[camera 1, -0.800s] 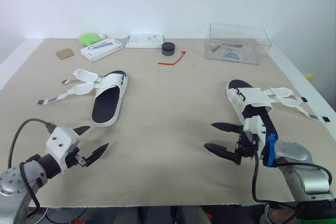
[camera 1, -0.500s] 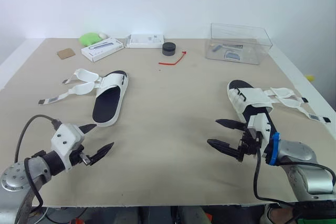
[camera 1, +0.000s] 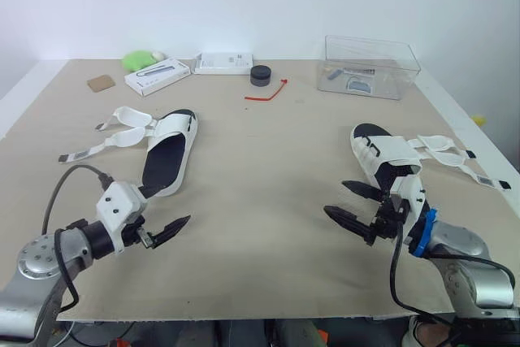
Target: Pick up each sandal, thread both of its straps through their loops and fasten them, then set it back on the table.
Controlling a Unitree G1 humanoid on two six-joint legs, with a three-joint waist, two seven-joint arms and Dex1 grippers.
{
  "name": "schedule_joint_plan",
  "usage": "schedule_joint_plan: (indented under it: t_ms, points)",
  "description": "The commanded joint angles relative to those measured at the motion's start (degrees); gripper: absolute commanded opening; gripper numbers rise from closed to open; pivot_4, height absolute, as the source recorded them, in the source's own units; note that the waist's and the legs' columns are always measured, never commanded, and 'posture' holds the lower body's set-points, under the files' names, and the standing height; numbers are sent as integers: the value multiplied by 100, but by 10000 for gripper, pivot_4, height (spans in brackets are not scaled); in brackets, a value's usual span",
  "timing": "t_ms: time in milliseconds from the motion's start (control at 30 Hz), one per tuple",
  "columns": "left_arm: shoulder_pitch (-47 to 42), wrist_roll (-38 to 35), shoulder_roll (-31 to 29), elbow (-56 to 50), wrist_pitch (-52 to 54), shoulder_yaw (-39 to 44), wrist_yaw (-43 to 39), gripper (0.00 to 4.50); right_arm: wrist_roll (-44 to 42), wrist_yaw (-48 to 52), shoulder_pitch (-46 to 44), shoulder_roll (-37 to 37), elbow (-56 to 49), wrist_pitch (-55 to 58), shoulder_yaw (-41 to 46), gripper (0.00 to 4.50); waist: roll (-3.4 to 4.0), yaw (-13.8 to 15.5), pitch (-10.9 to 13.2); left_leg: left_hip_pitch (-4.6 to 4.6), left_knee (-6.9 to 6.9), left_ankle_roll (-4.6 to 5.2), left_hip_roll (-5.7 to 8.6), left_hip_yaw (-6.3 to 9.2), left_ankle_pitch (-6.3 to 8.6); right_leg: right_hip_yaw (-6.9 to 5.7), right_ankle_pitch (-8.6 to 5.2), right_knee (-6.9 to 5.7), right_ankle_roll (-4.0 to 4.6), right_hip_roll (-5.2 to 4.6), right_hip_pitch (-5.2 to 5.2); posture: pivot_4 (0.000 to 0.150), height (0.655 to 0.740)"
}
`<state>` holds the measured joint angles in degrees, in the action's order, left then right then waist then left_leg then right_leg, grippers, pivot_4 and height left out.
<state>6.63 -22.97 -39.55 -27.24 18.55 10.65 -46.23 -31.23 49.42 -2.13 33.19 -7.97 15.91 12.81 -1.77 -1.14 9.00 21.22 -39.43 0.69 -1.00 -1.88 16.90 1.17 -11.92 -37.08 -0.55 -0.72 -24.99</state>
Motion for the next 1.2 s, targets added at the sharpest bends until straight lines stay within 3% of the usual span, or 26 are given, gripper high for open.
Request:
schedule_joint_plan:
  t_ms: [33,200,367,700,867,1200]
  points:
    - [-294,-50,-134,-490,-37,-611,-386,44718,-43,-892,-220,-94,-263,366,410,45000,0,-1,0,0,0,0,1,-1,0,1,1,0,-1,0,0,1500,7400]
    - [-1142,133,218,-324,62,-1789,-626,44718,90,-1641,-531,-137,-222,740,473,45000,1,-1,0,-1,-1,0,13,-19,0,25,8,0,-15,15,-1,1500,7400]
    - [-1785,223,653,3,57,-2276,-615,44718,400,-1917,-521,-53,-279,860,414,45000,2,-3,-1,2,-1,0,12,-21,0,31,9,1,-17,21,-4,1500,7400]
    - [-1942,27,1088,140,-119,-2302,-641,44718,232,-2230,-193,27,-936,1385,884,45000,3,-3,-1,3,-2,7,10,-30,4,44,8,1,-22,25,-7,1500,7400]
    - [-2098,133,1400,257,-72,-2240,-319,44718,378,-2309,-365,-11,-628,1347,862,45000,3,-4,-1,6,-4,7,12,-34,3,49,11,2,-27,25,-3,1500,7400]
    - [-2024,311,1487,243,-134,-2276,9,44718,405,-2259,-918,-20,-70,1828,547,45000,5,-7,-2,1,-2,7,5,-46,3,62,14,0,-24,40,-2,1500,7400]
